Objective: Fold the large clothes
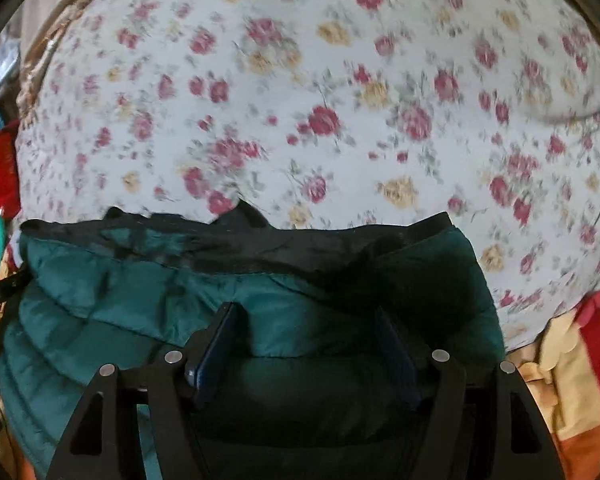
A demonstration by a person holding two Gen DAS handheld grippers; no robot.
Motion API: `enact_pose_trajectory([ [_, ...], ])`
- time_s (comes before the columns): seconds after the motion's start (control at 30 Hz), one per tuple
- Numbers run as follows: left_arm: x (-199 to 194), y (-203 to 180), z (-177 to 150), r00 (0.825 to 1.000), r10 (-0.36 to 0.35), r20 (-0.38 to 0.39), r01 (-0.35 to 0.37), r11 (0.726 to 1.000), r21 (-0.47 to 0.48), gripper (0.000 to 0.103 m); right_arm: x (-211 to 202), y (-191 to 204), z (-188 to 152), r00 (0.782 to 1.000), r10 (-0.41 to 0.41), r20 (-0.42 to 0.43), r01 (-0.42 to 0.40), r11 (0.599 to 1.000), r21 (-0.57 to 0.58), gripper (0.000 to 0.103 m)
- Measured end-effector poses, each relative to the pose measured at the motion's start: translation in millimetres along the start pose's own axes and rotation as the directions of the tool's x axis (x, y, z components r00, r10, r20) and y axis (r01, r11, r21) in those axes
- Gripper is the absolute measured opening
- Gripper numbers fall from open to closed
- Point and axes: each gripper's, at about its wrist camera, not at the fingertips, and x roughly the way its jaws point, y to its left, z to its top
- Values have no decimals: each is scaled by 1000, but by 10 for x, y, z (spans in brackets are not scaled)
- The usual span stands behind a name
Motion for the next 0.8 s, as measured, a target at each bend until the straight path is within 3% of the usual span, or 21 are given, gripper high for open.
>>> enact_pose_trajectory([
  [0.3, 157, 37, -33, 1000, 11, -5, -12, 1000, -16, 94, 232, -5, -21, 1000, 1, -1, -1, 1000, 19, 71],
  [0.47, 56, 110, -26, 1000, -11, -21, 10, 999, -35, 94, -173, -66, -36, 998, 61, 23, -62, 995, 79, 71],
  [0.6, -99, 179, -81, 1000, -27, -14, 26, 998, -55, 94, -401, -179, -133, 997, 60, 53, -66, 992, 109, 71],
  [0.8, -261, 181, -238, 1000, -9, -17, 9, 1000, -22, 94, -171, -196, -226, 998, 2, -60, 4, 994, 107, 71],
])
